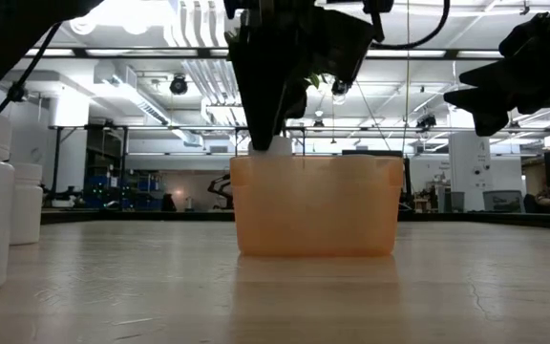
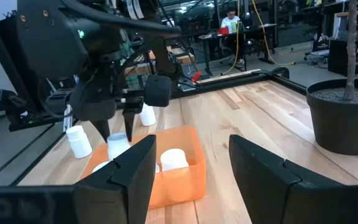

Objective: Pick and place pill bottles into a basket
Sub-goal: Put the white pill bottle into the orange bin

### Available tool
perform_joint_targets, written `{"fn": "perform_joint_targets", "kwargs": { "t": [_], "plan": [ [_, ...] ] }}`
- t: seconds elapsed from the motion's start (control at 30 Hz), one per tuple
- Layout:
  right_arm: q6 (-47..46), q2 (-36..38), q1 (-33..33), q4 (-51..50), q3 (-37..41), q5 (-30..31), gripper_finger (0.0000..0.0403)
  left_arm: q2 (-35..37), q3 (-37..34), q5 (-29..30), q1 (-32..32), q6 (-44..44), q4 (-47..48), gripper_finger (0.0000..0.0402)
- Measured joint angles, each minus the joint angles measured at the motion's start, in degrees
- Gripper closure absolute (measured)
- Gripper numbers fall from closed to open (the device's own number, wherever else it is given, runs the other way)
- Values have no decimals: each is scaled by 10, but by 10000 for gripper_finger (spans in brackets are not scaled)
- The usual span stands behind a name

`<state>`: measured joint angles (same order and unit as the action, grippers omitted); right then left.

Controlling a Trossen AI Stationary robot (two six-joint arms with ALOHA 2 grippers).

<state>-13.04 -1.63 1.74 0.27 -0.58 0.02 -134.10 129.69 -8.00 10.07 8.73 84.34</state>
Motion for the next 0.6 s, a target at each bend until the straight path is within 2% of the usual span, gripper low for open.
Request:
{"fn": "perform_joint_targets", "kwargs": {
  "t": [0.37,0.6],
  "plan": [
    [0,0,0,0,0,0,211,-3,-23,-3,2,16,1,260],
    [0,0,0,0,0,0,211,-2,-19,-4,2,31,1,170]
  ]
}}
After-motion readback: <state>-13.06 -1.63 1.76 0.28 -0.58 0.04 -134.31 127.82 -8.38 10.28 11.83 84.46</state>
